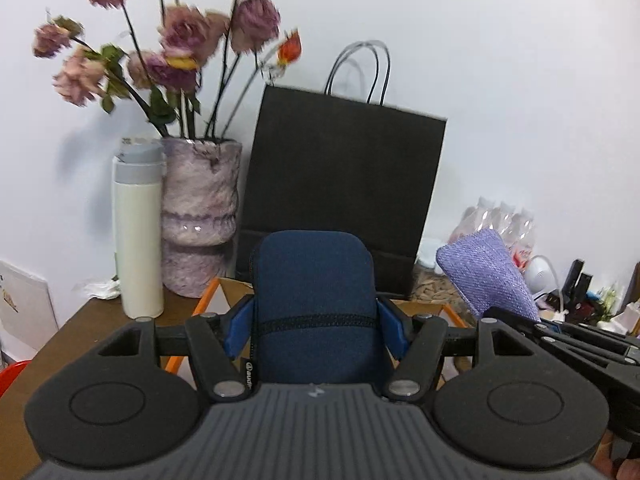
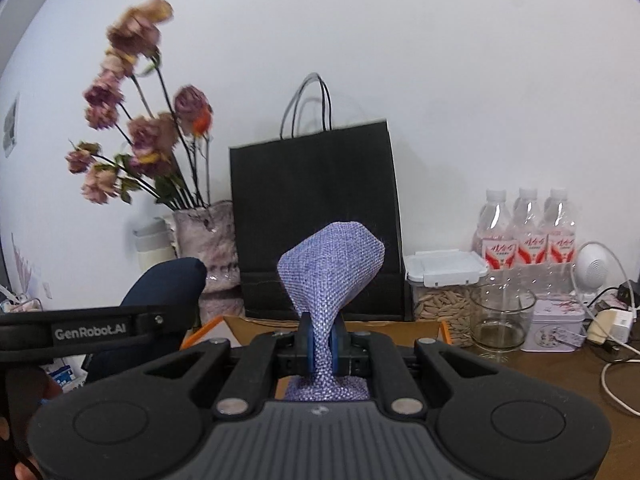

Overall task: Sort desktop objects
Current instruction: 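Carry the pouch and navy case into the cardboard box and open both grippers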

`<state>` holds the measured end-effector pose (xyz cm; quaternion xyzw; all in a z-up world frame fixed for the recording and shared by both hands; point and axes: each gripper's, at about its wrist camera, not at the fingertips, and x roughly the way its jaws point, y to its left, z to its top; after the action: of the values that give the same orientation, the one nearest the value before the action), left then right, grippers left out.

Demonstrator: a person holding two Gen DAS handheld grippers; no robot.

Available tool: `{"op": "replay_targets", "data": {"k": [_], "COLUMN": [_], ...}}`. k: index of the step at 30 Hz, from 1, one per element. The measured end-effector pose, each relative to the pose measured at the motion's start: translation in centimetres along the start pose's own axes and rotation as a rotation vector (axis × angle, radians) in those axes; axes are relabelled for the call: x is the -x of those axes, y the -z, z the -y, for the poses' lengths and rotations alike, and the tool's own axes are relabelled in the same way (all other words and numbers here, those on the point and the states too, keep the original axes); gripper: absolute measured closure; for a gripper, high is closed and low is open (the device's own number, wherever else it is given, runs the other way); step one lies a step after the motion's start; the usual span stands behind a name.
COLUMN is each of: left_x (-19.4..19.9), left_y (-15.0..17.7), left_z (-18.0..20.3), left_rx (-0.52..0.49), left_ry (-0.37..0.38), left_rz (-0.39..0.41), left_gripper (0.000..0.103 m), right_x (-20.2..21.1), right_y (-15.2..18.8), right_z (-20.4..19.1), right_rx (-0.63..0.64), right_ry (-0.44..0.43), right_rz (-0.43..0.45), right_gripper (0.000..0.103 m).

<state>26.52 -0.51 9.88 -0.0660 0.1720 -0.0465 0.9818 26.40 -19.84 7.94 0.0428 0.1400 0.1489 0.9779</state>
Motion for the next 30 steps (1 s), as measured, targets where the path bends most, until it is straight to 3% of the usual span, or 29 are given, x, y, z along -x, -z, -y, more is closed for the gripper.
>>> {"op": "replay_targets", "data": {"k": [12, 22, 30], "left_x": [-9.3, -12.0, -12.6], "left_y": [1.7, 3.9, 4.4], "left_z": [-0.7, -0.1, -0.2], "left_rx": [-0.077, -0.142, -0.157], "left_ry": [-0.067, -0.088, -0.100], "left_rz": [-0.115, -0.256, -0.305], "left_gripper": [0.038, 0.037, 0.037], "right_x": [-8.6, -9.7, -10.2], "right_y": [2.4, 3.3, 3.6], "right_z": [1.9, 2.2, 2.7], "right_rx": [0.035, 0.012, -0.016], "right_ry": [0.029, 0.048, 0.052], "right_rz": [-0.185, -0.268, -0.322], "right_gripper": [0.096, 0.096, 0.095]}}
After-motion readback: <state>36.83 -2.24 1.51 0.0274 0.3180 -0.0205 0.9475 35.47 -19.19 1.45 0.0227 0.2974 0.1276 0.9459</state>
